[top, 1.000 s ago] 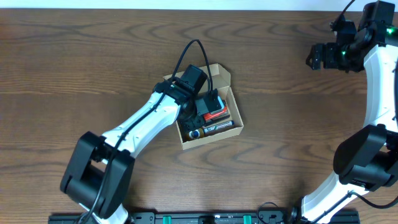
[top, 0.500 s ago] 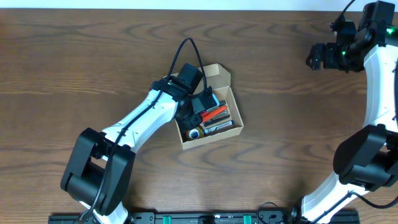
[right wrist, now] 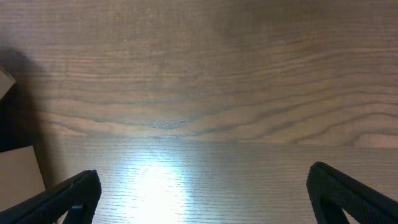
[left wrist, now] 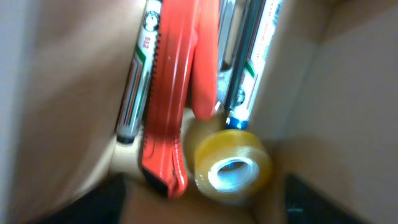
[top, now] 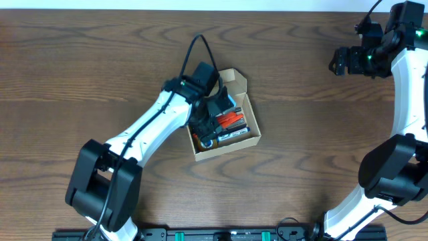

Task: Pack container
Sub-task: 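Lower the red knife into the box and open the left gripper, then raise the left gripper out of the box and withdraw left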

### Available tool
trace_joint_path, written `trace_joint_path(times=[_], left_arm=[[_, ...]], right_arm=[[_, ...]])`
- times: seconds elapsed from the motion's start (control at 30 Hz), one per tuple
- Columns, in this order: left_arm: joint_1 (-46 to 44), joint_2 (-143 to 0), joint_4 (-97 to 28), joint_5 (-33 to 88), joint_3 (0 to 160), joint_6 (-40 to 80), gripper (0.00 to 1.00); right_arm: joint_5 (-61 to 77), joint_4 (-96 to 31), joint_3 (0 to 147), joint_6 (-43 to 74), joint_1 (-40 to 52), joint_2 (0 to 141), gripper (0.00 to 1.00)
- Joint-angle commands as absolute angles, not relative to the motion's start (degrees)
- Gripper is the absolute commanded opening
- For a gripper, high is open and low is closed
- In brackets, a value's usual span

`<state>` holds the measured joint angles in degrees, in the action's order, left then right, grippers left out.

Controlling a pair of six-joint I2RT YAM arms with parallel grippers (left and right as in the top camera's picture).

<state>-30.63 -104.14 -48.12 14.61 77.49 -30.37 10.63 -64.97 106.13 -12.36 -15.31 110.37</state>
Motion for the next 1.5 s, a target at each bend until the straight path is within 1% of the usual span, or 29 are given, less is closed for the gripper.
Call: trace_joint_path(times=[0.0, 0.2, 0.3, 0.33, 0.37, 0.4, 0.43, 0.47, 0.5, 0.53, 0.6, 0.63, 0.67, 0.77, 0.83, 0.87, 1.07, 1.3, 1.37, 1.47], left_arm=[[-30.39, -101.3, -52.77, 14.66, 83.96, -28.75, 0.95], [-29.95, -100.38, -62.37, 14.63, 93.32, -19.38, 0.95], [-28.49, -100.38, -65.45, 14.39, 95.64, -17.91, 0.95], [-27.68, -100.38, -66.0, 13.89, 95.79, -17.65, 0.95], [-26.55, -100.38, -66.24, 12.56, 95.77, -15.79, 0.95], [-25.56, -100.38, -66.24, 11.4, 95.74, -13.74, 0.95], [-23.94, -100.38, -66.22, 10.39, 95.72, -11.03, 0.97], [-22.31, -100.38, -66.15, 10.09, 95.72, -9.23, 0.95], [-20.49, -100.38, -66.02, 10.11, 95.72, -7.79, 0.91], [-18.52, -100.38, -65.95, 10.17, 95.72, -6.46, 0.83], [-14.04, -100.4, -65.54, 10.81, 95.53, -3.97, 0.72], [-11.9, -100.4, -65.17, 12.16, 95.22, -4.01, 0.61], [-9.8, -100.4, -64.62, 13.87, 94.83, -4.01, 0.46], [-4.01, -100.62, -62.72, 20.6, 92.88, -3.95, 0.29], [-0.34, -100.79, -60.99, 25.98, 90.61, -3.53, 0.08], [1.1, -100.92, -60.07, 28.49, 89.47, -3.36, 0.06], [6.68, -101.03, -51.68, 38.79, 81.43, -2.39, 0.06], [7.11, -102.89, -41.74, 45.6, 75.26, 3.51, 0.06], [7.11, -104.4, -40.38, 48.25, 74.67, 4.47, 0.06], [7.11, -106.76, -39.97, 48.53, 74.35, 5.41, 0.06]], right_arm=[[11.25, -65.23, 106.15, -12.88, -15.73, 110.04, 0.99], [14.09, -65.28, 106.15, -12.88, -15.73, 110.04, 0.99], [15.88, -65.36, 106.13, -12.84, -15.66, 110.06, 0.99], [17.08, -65.39, 106.04, -12.84, -15.59, 110.13, 0.95], [18.06, -65.41, 106.0, -12.6, -15.55, 110.19, 0.83], [18.57, -65.39, 105.93, -11.99, -15.46, 110.34, 0.61], [19.2, -65.39, 105.86, -10.68, -15.31, 110.67, 0.43], [19.62, -65.41, 105.84, -9.5, -15.18, 111.0, 0.25], [19.86, -65.41, 105.84, -8.29, -14.98, 111.55, 0.14], [20.05, -65.47, 105.84, -7.07, -14.79, 112.18, 0.03], [20.27, -65.67, 105.84, -5.91, -14.17, 113.8, 0.01], [20.93, -65.82, 105.84, -5.82, -13.8, 114.72, 0.01], [21.82, -66.04, 105.84, -5.82, -13.47, 115.57, 0.01], [24.25, -66.52, 105.84, -5.82, -12.21, 118.41, 0.01], [24.71, -66.76, 105.84, -5.82, -11.14, 120.18, 0.01], [24.69, -66.89, 105.84, -5.82, -10.55, 120.9, 0.01], [24.73, -67.29, 105.84, -5.8, -5.91, 123.74, 0.01], [28.77, -66.04, 105.84, -2.66, -1.74, 125.73, 0.01], [29.71, -65.45, 105.84, -1.72, -1.13, 126.72, 0.01], [30.7, -64.82, 105.84, -1.48, -0.71, 128.07, 0.01]])
